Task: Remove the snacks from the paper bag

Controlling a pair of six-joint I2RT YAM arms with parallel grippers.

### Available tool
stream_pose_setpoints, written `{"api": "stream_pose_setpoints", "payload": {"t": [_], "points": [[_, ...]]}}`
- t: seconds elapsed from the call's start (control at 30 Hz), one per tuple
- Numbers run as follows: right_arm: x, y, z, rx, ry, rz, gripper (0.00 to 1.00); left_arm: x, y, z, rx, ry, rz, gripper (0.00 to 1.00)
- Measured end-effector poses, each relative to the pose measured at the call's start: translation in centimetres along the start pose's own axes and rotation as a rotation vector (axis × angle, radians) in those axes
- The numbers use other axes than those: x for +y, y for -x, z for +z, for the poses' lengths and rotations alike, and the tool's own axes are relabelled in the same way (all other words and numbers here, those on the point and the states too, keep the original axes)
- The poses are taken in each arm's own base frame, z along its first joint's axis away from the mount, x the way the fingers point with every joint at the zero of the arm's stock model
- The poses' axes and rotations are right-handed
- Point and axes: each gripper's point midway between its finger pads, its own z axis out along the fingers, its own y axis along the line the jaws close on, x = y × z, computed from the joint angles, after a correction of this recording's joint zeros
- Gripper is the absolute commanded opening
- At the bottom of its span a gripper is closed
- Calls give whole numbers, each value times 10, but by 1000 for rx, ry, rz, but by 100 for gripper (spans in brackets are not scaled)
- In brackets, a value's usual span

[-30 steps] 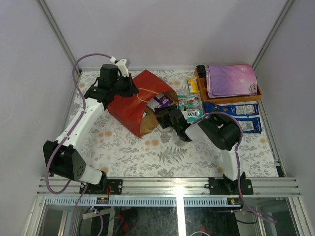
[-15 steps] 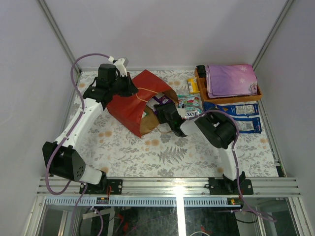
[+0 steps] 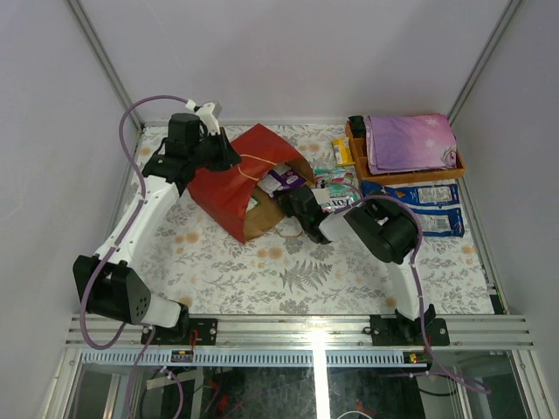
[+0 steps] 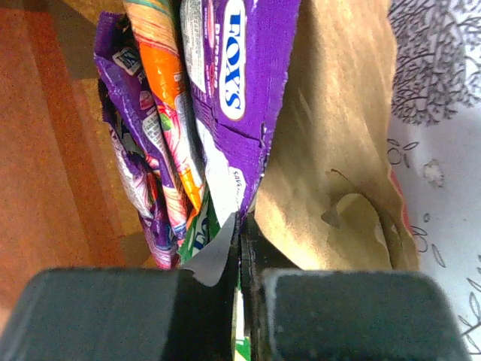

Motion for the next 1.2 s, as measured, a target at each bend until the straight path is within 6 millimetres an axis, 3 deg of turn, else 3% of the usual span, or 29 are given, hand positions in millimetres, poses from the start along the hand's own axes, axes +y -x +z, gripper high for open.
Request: {"api": "stream_pose_setpoints", "payload": {"t": [0.17,0.27,0.6,0.7,0.8,0.93,1.0,1.13,1.2], "points": [[1,-10,-3,40,10,-54,0,6,4,-7,-26,22,-4,0],[3,-28,-8,91,8,-108,0,12,8,-15,-54,57,-3,0],[53,-164,-55,391,126,-268,0,48,30,-66,-216,298,46,0],[50,-186,-69,451,139,-309,0,57,26,-72,-222,342,52,0],[30,-198,-85,517,124,-366,0,67,15,-67,-195,372,51,0],[-2,-199,-126,604,90,-479,0,77,6,-62,-166,392,43,0],[-6,-202,-156,660,108,-539,0,81,7,-62,-166,398,37,0],[18,-204,-226,796,251,-634,0,86,8,-65,-171,409,28,0],[30,-193,-257,834,330,-689,0,86,9,-65,-171,408,28,0]]}}
